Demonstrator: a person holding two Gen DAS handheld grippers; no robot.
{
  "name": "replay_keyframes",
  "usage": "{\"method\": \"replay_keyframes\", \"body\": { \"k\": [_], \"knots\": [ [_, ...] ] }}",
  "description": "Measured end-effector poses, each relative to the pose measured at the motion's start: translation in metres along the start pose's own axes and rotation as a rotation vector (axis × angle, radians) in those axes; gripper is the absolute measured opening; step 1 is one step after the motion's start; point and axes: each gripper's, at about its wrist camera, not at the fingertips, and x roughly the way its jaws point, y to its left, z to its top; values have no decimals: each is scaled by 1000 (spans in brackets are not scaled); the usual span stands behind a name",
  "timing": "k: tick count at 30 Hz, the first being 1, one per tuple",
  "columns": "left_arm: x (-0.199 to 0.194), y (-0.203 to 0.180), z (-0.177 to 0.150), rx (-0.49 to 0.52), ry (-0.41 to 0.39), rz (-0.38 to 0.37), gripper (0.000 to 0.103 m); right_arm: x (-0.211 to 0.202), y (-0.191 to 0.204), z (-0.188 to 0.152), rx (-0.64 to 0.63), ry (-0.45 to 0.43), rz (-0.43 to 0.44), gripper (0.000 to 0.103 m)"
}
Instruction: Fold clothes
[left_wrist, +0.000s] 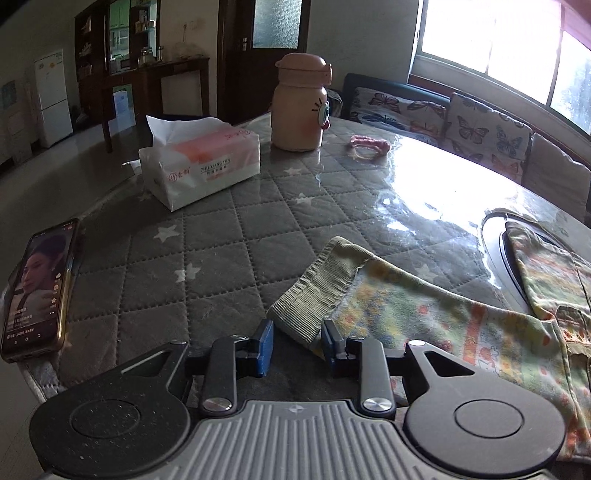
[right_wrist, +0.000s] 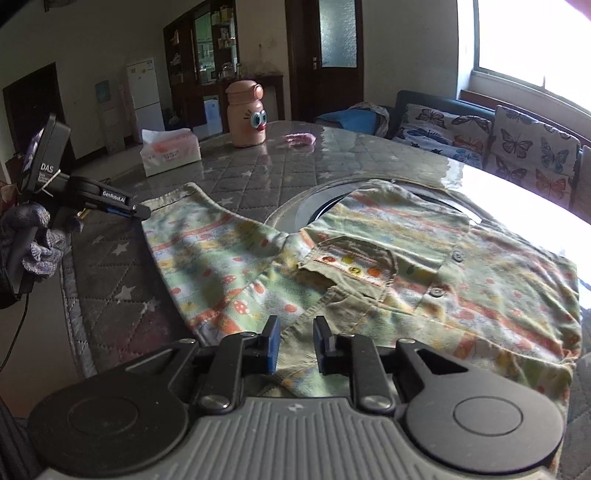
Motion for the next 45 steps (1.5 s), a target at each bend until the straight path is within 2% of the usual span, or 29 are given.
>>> {"method": "replay_keyframes", "body": {
  "k": [3,7,11,19,20,23,24,25,28,31,32,34,35,37,40,45],
  "knots": [
    [-3,-3,2,-3,-15,-12,7,-7,-5,-1,19,-17,-20,19],
    [-24,-16,8,15,-81,-69,5,-16,-14,-4,50,-34,-46,19],
    [-53,-49,15,87,-145,-210,1,-27,-29,-9,106,-59,-84,19],
    [-89,-156,2,329,-180,-586,0,-51,-60,-22,234,-103,-149,19],
    [-91,-168,-2,360,-178,-622,0,-54,-63,-24,249,-106,-159,19],
    [-88,-195,-15,432,-150,-644,0,-59,-68,-29,266,-109,-173,19],
    [-84,-195,-17,437,-145,-626,1,-61,-68,-30,266,-110,-173,19],
    [-80,-191,-19,438,-147,-585,5,-62,-68,-31,265,-110,-173,19],
    [-66,-178,-24,437,-150,-463,5,-59,-69,-31,259,-102,-168,20],
    [-50,-149,-24,404,-136,-330,7,-53,-69,-29,255,-94,-158,21],
    [-44,-140,-23,393,-132,-286,9,-50,-68,-27,254,-92,-152,23],
    [-35,-123,-22,375,-131,-208,22,-46,-66,-25,248,-89,-142,27],
    [-31,-117,-22,368,-130,-171,25,-44,-64,-24,244,-89,-139,28],
    [-23,-111,-22,370,-126,-138,35,-41,-61,-21,234,-85,-130,28],
    [-13,-105,-24,384,-116,-110,41,-36,-56,-17,219,-76,-120,29],
    [2,-107,-26,396,-94,-83,41,-32,-52,-15,208,-65,-114,29]
  ]
}}
